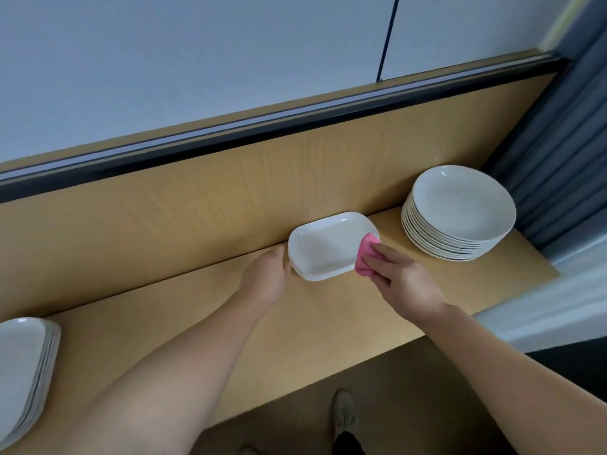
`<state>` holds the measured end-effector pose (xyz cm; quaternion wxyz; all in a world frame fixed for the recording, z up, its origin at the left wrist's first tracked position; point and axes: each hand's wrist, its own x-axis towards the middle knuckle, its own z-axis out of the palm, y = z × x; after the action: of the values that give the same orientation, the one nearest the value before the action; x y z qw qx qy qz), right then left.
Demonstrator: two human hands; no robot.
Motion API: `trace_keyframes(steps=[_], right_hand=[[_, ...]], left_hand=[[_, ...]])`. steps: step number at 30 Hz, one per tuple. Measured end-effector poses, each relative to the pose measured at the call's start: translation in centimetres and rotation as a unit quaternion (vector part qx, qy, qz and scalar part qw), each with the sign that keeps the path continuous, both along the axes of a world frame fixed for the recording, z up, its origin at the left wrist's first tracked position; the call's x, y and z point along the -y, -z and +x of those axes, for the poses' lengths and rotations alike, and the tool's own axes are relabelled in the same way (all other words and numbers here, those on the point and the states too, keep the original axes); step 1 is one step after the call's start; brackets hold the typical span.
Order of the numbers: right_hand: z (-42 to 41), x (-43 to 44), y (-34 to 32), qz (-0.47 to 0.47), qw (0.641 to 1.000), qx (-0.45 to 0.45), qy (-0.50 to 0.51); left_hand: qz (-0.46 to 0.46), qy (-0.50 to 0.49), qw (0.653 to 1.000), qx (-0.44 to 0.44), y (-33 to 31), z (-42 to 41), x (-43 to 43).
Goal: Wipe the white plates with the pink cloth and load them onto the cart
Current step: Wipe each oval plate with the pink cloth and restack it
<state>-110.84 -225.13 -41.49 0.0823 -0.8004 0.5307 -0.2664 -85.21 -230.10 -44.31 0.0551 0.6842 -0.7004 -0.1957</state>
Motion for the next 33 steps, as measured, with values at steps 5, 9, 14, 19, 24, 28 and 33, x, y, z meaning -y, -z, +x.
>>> trace_keyframes(steps=[5,9,14,19,24,28,33], right_hand=[[-2.6,2.2,1.2,-0.006,0.999,0.013,-0.031],[-4.2,3.4,2.7,0.009,0.999,0.009,-0.048],[-5.4,4.4,3.9,0.024,0.997,0.010,-0.070],[-5.6,4.8,3.2,0.012,0.997,-0.006,-0.073],[-6.1,4.9,2.4,0.013,0.997,-0.006,-0.070],[-6.4,4.8,2.1,0.017,0.998,-0.011,-0.063],[-6.5,4.4,1.7,0.012,0.998,-0.014,-0.067]], left_hand=[[0.030,-0.057,0.998,0.009,2.1,-2.5,2.8],[0.058,-0.090,0.994,0.001,3.2,-3.5,4.1],[0.079,-0.139,0.987,-0.014,4.0,-3.8,4.8],[0.100,-0.185,0.977,-0.031,3.8,-4.2,5.1],[0.130,-0.236,0.957,-0.106,3.9,-4.2,5.1],[0.126,-0.241,0.953,-0.133,3.1,-4.4,5.3],[0.110,-0.243,0.951,-0.156,2.2,-4.1,5.2]])
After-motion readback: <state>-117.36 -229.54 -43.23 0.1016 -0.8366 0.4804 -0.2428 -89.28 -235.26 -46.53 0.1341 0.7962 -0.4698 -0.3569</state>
